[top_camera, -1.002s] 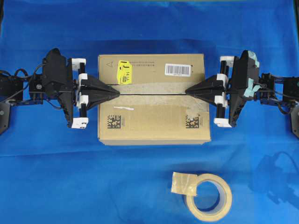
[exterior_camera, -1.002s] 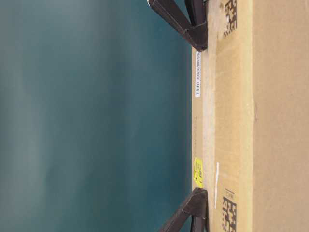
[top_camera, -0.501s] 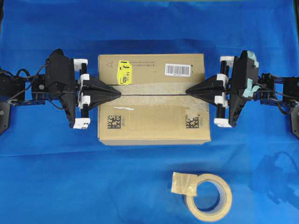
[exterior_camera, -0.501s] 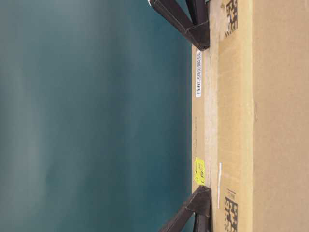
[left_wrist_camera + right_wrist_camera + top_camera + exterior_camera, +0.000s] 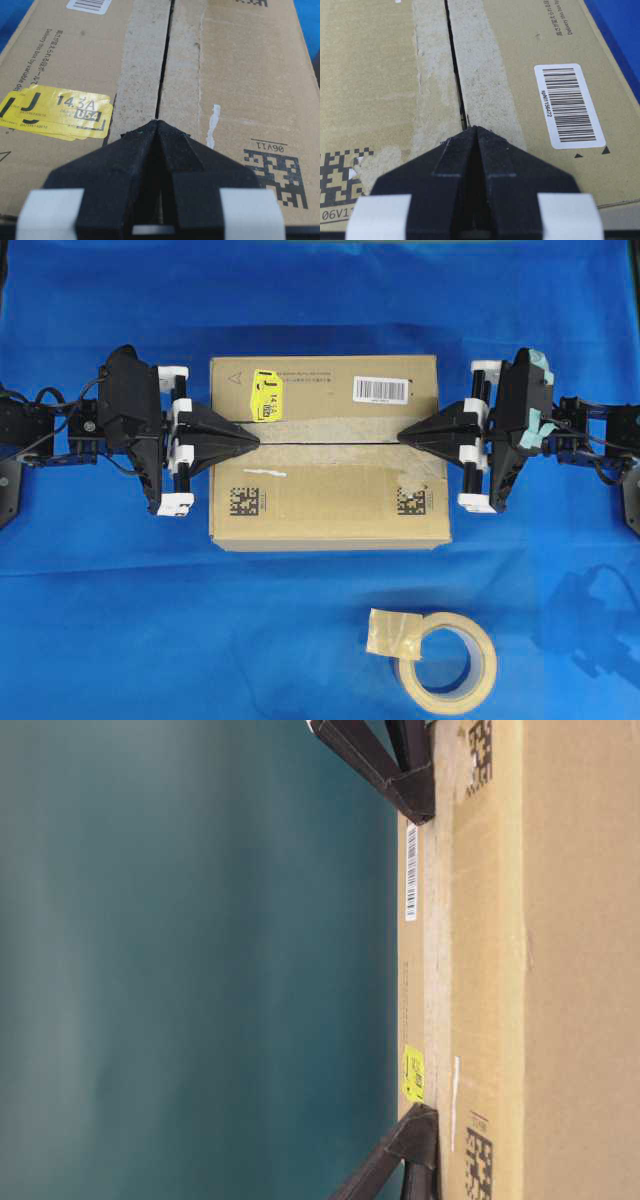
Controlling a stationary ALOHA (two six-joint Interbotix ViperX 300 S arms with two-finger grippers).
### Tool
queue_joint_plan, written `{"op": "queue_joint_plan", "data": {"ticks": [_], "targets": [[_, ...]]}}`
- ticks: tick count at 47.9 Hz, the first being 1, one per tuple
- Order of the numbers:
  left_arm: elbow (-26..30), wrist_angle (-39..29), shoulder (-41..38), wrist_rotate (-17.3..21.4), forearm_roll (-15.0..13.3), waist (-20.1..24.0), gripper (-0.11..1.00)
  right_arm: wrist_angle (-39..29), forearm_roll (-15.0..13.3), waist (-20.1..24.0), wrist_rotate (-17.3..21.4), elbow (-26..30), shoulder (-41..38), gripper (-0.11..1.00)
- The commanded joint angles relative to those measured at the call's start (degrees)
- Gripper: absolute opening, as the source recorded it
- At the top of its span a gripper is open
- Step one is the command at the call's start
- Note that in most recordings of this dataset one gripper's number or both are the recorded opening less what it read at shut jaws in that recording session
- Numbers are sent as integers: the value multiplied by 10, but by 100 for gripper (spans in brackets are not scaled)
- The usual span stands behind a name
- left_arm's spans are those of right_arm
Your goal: Close the cardboard box.
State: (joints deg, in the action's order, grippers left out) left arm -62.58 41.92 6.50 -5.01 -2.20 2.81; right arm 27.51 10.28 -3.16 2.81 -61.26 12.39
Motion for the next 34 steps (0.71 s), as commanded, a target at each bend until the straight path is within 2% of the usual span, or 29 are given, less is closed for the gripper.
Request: {"op": "queue_joint_plan", "data": {"ticks": [1,34], "targets": [[8,3,4,0,-1,-1,0,2,1,-2,0,3,6,0],[9,3,4,-1,-1,-2,0,3,0,3,2,3,6,0]]}}
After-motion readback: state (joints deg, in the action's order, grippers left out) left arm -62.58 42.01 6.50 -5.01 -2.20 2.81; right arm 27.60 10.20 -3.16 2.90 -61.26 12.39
